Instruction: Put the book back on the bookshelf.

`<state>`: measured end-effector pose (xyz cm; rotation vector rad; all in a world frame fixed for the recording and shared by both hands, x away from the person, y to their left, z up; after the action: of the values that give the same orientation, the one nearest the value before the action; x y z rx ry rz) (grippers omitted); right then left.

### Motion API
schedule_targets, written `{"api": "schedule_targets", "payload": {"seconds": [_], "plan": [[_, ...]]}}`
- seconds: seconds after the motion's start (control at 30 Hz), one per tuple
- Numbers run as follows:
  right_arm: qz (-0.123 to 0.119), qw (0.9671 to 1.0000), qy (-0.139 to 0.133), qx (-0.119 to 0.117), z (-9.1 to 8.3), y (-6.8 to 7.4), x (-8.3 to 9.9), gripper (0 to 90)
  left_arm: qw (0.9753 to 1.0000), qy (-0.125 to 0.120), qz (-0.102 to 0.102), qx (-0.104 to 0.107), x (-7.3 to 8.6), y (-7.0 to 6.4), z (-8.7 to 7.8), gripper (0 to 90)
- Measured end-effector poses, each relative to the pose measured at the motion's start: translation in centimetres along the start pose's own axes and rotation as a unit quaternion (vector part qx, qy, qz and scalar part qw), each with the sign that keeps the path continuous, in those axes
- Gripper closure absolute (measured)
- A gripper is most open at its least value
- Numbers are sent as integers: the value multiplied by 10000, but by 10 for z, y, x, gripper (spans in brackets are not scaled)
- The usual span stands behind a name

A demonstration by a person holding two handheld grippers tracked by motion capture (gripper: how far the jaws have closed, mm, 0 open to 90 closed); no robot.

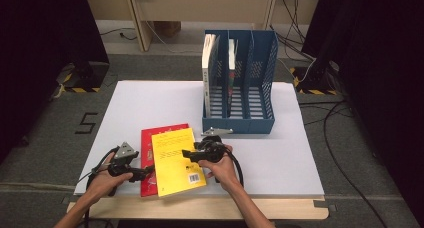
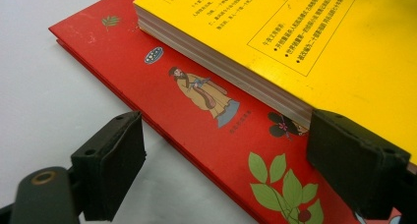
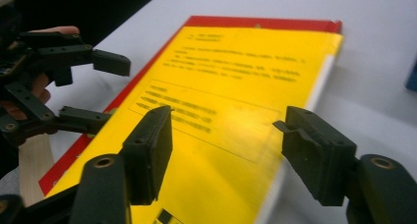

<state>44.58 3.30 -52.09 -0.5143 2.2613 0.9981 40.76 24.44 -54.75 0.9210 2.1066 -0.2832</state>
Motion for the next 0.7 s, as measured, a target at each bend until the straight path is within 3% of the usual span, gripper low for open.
{"api": "schedule_targets", "payload": {"seconds": [0.2,0.43,0.53,0.63,0.7], "plan": [[184,9996,134,156,-3,-12,8,316,10000,11,17,-22,0,1,-1,139],[441,9983,389,36,10,-14,19,280,10000,11,-26,-26,1,2,-1,139],[780,9965,303,-43,15,-9,16,200,9999,66,25,-140,0,3,1,94],[918,9954,247,-108,16,-9,15,229,9999,76,-44,-116,1,4,2,75],[1173,9926,147,-275,17,-10,14,232,9999,99,-113,-50,1,3,2,76]]}}
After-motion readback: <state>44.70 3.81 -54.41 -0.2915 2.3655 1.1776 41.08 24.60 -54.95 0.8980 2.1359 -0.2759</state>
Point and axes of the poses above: each handheld gripper's, and its own axes: z roughly forward along the jaws, x roughly out of its underside, y roughly to its left, the point moved 8 cm from there along z, roughly forward along the jaws, and after that the axes turned 12 degrees about z, right-handed, at the moved point
